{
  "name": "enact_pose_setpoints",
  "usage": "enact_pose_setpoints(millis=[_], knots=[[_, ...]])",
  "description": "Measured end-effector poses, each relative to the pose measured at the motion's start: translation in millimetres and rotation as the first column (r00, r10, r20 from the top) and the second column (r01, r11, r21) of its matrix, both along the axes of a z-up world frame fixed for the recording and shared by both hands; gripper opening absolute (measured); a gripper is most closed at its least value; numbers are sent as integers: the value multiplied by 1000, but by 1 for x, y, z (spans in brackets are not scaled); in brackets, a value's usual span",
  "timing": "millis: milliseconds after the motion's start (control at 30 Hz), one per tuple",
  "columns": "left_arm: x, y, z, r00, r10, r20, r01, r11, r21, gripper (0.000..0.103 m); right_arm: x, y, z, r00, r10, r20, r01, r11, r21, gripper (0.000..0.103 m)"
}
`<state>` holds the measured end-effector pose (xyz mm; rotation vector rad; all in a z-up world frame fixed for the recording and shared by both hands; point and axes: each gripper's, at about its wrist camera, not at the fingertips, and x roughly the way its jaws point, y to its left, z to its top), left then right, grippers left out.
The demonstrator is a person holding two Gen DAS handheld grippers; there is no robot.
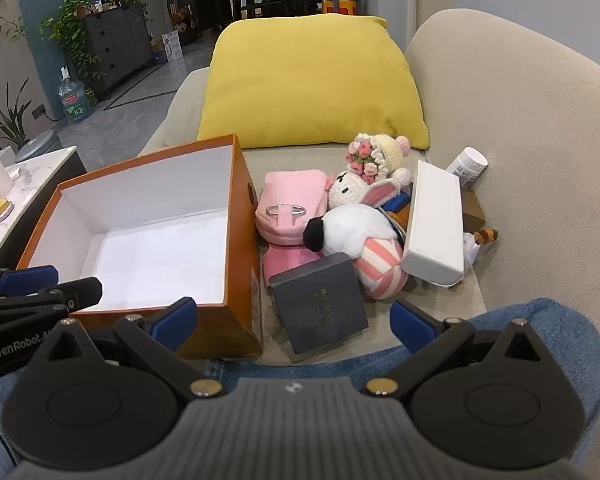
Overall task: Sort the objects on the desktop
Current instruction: 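Move left gripper to pink pouch while right gripper approaches crocheted bunny doll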
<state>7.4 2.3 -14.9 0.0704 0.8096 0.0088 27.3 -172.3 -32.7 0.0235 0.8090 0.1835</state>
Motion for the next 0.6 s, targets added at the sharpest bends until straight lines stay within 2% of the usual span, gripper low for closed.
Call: enact_pose_setpoints(millis=[100, 400, 600], knots=[[-1, 0, 0, 1000, -5, 10, 5, 1000, -9, 58, 1, 1, 0, 1000, 4, -1, -4, 1000, -2, 102], [1, -5, 0, 1000, -31, -3, 31, 1000, -6, 58, 3, -1, -2, 1000, 6, -12, -6, 1000, -2, 102], [7, -10, 0, 993, -116, -25, 115, 992, -50, 58, 7, -17, -2, 1000, 1, -22, -1, 1000, -6, 102]])
